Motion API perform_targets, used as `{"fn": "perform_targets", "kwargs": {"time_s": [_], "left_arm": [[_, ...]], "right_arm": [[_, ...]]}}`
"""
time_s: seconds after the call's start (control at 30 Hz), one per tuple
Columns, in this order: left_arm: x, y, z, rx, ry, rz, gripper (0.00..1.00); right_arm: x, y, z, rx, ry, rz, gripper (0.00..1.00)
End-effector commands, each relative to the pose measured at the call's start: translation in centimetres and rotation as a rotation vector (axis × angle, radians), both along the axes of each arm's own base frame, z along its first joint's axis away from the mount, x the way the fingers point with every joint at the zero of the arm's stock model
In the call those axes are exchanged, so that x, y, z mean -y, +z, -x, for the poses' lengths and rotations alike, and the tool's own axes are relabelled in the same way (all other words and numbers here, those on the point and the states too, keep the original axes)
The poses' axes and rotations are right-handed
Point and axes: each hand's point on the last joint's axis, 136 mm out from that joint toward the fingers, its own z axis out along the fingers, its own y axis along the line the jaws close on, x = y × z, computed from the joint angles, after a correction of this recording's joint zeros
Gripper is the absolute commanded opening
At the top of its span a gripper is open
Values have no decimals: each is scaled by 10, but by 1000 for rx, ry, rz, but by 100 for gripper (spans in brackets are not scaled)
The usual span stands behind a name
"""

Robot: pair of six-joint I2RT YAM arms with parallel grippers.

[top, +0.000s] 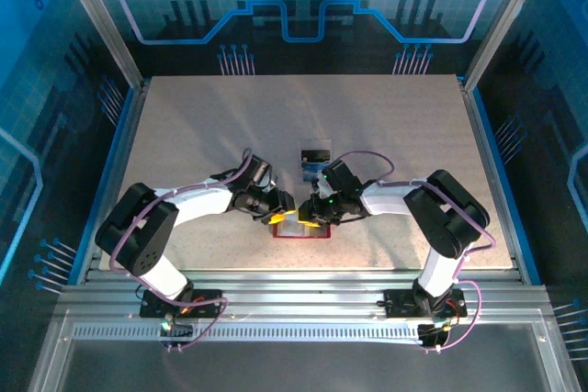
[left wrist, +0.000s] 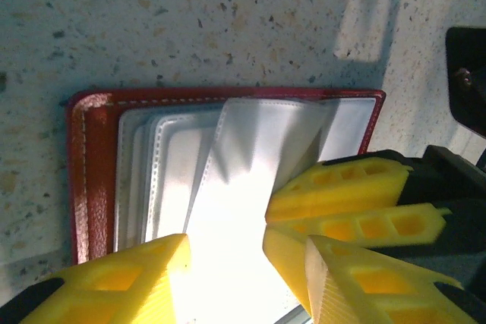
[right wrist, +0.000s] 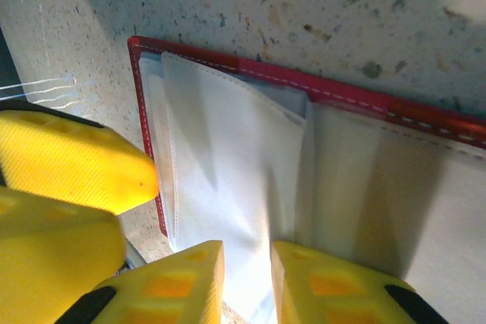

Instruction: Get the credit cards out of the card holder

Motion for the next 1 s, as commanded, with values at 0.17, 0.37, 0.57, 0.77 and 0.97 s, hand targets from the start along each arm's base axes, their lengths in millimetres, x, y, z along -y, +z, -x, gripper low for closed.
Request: {"fn": "perform_targets", "kwargs": {"time_s": [0.17,0.37,0.57,0.77,0.97], "left_arm": [[6,6,0,5,-28,15,45],[4,-2,2,-17,-23,-4,46],[3,-6,2,-27,-21,-17,47],[6,-6,2,-30,-24,-9,47],[3,-8,4,-32,-24,-23,47]], "right_arm": [[17,-18,8,-60,-38,54,18],[19,-22,9,-68,-41,53,12],[22,-25,9,-75,-45,56,7],[23,-25,10,-78,-46,56,6],[23,-2,4,-33,-58,45,16]]}}
